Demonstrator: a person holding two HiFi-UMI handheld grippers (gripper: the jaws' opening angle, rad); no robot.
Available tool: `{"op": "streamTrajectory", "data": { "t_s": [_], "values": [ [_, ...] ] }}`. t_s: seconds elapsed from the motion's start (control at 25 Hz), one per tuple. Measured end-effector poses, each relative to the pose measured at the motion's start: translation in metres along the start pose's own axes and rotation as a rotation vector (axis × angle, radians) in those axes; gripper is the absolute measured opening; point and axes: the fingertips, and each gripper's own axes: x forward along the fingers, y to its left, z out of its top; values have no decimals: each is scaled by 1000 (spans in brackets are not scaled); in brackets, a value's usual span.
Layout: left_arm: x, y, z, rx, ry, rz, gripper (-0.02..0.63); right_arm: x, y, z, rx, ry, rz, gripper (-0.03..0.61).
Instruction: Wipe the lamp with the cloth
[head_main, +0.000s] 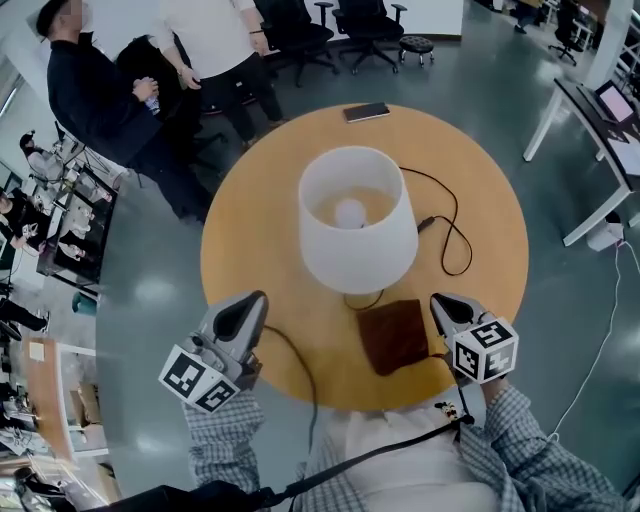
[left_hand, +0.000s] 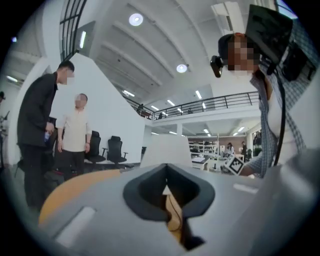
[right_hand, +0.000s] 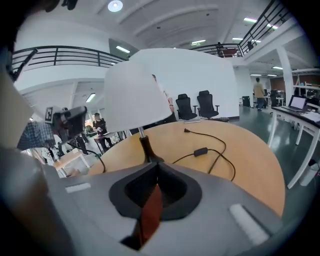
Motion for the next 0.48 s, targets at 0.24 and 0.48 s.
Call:
{"op": "streamTrajectory", "data": {
  "t_s": [0.24, 0.48],
  "values": [
    [41, -55, -91, -124, 143, -59, 5, 24, 44, -11, -48, -3, 112, 5],
    [67, -96, -161, -122, 297, -138, 4, 42, 63, -21, -96, 1, 131, 5]
  ]
}}
